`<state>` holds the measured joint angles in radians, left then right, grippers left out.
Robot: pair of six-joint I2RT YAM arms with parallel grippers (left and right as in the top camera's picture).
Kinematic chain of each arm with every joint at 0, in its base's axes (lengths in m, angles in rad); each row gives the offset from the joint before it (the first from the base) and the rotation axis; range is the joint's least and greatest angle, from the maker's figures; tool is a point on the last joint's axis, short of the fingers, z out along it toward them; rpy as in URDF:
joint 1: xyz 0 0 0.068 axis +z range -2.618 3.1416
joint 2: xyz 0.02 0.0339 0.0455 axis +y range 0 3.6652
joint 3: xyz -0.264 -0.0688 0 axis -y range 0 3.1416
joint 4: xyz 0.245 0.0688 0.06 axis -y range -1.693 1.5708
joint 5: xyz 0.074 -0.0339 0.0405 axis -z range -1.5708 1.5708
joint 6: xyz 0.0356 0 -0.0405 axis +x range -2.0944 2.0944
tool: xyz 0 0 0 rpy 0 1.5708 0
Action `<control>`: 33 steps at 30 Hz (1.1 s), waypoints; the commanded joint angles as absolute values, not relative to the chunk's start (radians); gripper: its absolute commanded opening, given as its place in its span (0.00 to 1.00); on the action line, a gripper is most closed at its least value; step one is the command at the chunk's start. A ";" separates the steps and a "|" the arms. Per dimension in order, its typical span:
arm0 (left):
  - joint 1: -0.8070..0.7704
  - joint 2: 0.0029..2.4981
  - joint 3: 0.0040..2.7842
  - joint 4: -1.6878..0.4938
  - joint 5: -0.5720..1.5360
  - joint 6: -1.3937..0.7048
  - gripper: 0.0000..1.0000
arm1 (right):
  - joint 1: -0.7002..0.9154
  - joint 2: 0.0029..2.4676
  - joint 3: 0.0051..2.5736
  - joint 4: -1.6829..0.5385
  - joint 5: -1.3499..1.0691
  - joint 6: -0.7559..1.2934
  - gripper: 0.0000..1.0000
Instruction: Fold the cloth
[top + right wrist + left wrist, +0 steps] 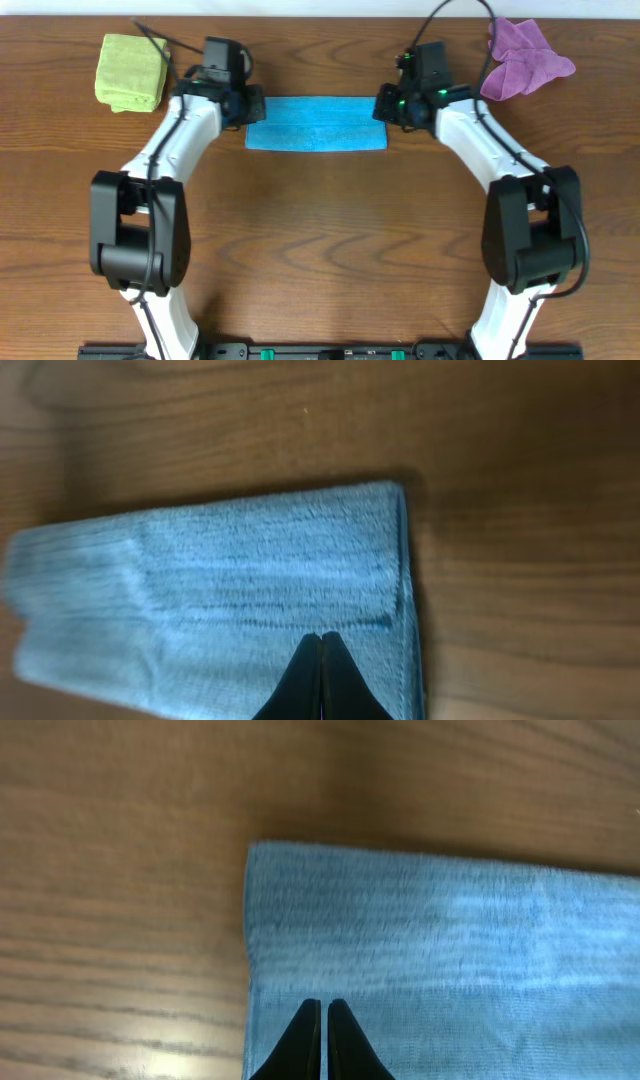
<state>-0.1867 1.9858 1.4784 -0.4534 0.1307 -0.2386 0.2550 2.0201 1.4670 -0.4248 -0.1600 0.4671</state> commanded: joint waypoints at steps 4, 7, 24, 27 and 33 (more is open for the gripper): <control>-0.213 2.022 1.493 -0.386 -0.036 -0.266 0.06 | 0.303 2.027 1.478 -0.378 0.027 0.454 0.02; -0.213 2.058 1.493 -0.358 -0.031 -0.278 0.06 | 0.303 2.052 1.478 -0.366 0.026 0.479 0.02; -0.256 2.190 1.493 -0.467 0.000 -0.292 0.06 | 0.317 2.160 1.478 -0.496 -0.030 0.477 0.01; -0.255 2.190 1.493 -0.551 -0.001 -0.292 0.06 | 0.318 2.160 1.478 -0.568 -0.031 0.478 0.01; -0.255 2.190 1.493 -0.683 -0.002 -0.292 0.06 | 0.319 2.160 1.478 -0.717 -0.035 0.486 0.02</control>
<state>-0.2558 2.1578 1.5288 -0.6212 0.0002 -0.2878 0.3096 2.1437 1.4971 -0.6598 -0.0433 0.4671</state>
